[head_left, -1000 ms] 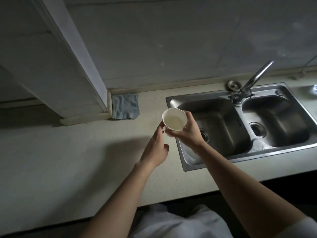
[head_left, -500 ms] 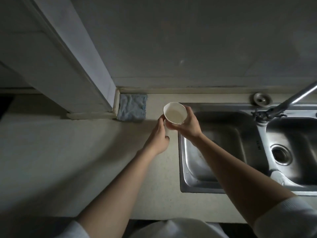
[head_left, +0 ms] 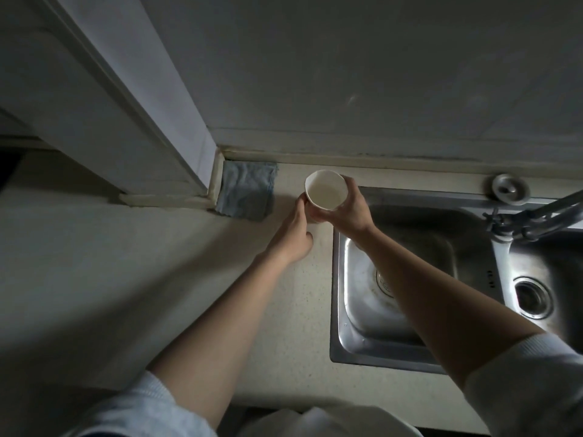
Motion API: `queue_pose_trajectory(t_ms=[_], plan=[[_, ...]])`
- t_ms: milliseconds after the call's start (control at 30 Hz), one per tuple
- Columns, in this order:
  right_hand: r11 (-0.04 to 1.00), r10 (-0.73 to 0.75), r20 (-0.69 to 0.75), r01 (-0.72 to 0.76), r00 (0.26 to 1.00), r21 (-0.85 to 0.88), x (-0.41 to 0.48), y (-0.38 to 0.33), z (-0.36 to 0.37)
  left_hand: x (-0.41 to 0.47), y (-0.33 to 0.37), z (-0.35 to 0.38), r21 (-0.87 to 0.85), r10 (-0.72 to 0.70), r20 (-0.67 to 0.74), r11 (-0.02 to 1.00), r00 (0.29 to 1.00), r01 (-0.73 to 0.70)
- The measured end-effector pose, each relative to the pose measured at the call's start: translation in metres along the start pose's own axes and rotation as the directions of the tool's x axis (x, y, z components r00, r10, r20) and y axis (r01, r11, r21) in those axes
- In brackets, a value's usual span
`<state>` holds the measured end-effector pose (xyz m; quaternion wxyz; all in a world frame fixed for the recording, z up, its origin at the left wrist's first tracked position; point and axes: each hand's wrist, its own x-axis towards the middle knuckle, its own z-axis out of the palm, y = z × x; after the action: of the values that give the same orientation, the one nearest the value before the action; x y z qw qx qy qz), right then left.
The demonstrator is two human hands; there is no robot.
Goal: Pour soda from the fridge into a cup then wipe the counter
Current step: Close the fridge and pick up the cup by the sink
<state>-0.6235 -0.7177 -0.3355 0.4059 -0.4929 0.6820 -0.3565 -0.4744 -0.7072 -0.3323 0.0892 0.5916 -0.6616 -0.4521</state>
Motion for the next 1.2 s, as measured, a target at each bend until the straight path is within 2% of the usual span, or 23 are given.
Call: queue_pose_trajectory(t_ms=[700,867,1000,1100,1200], plan=[[0.996,0.057,-0.036,-0.06,0.998,-0.07,0.013,0.004,0.007,0.017,-0.003,-0.001,0.039,0.027,0.003,0.999,1.0,-0.027],[0.988,0.058,-0.003,-0.058,0.998,-0.141,0.013,0.001,0.005,0.017,-0.003,-0.009,0.198,0.049,-0.002,0.979,0.999,-0.048],[0.973,0.083,0.052,-0.07,0.995,-0.222,0.008,0.001,-0.002,0.014,-0.003,-0.024,0.344,0.138,-0.065,0.933,0.988,-0.108],[0.956,0.071,0.033,-0.058,0.997,-0.287,-0.004,0.003,-0.003,0.006,-0.005,-0.026,0.38,0.152,-0.08,0.918,0.985,-0.111],[0.934,0.059,0.005,-0.053,0.998,-0.353,-0.02,0.004,-0.002,-0.004,-0.013,-0.02,0.465,0.15,-0.03,0.877,0.988,-0.119]])
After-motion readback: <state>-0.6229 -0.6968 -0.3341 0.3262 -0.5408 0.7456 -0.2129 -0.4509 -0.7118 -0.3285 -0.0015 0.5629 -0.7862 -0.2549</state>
